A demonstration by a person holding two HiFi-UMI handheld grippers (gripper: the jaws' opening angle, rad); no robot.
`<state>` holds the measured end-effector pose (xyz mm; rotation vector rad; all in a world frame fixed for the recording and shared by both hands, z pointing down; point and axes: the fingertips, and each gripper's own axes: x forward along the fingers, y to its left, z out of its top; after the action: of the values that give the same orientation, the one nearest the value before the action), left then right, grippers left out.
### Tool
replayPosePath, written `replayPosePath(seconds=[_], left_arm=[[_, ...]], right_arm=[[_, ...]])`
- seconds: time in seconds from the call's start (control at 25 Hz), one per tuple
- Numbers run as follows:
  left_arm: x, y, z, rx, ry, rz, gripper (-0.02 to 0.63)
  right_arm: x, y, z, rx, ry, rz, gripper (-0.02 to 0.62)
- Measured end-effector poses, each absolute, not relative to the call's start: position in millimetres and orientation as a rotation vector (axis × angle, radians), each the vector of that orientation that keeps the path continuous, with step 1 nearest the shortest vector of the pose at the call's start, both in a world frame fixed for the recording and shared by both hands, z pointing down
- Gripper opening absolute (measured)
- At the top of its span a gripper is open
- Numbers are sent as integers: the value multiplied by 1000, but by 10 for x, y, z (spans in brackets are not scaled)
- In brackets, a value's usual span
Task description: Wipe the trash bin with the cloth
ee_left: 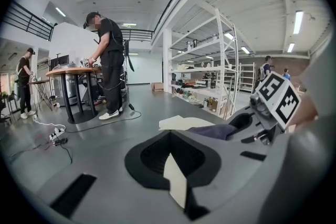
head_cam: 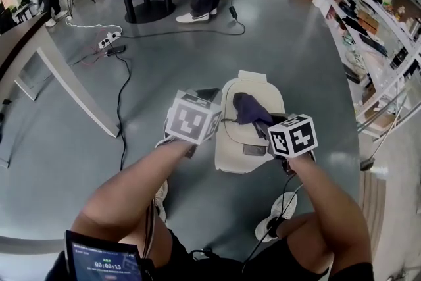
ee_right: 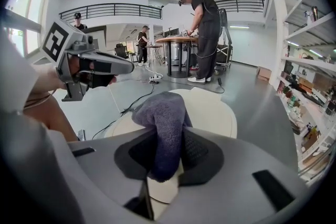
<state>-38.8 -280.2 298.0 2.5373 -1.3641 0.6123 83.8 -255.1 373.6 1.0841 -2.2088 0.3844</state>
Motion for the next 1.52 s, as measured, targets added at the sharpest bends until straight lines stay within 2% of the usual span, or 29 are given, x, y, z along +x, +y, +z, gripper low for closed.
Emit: replayPosePath(seconds=[0.76,1.08,1.52], left_arm=[[-181,-2811,2899,2540,-1321,546,-3],[36,-2784,2835,2571,-1280,534,-3],[-342,-2765,3017,2526,-1336,613,-3]], right_arm=[[1633,-2478,3774,1410,-2104,388,89],[1697,-2464,3737,1481,-2070,342,89],[537,-2001,3413,1288,-2275,256,89]])
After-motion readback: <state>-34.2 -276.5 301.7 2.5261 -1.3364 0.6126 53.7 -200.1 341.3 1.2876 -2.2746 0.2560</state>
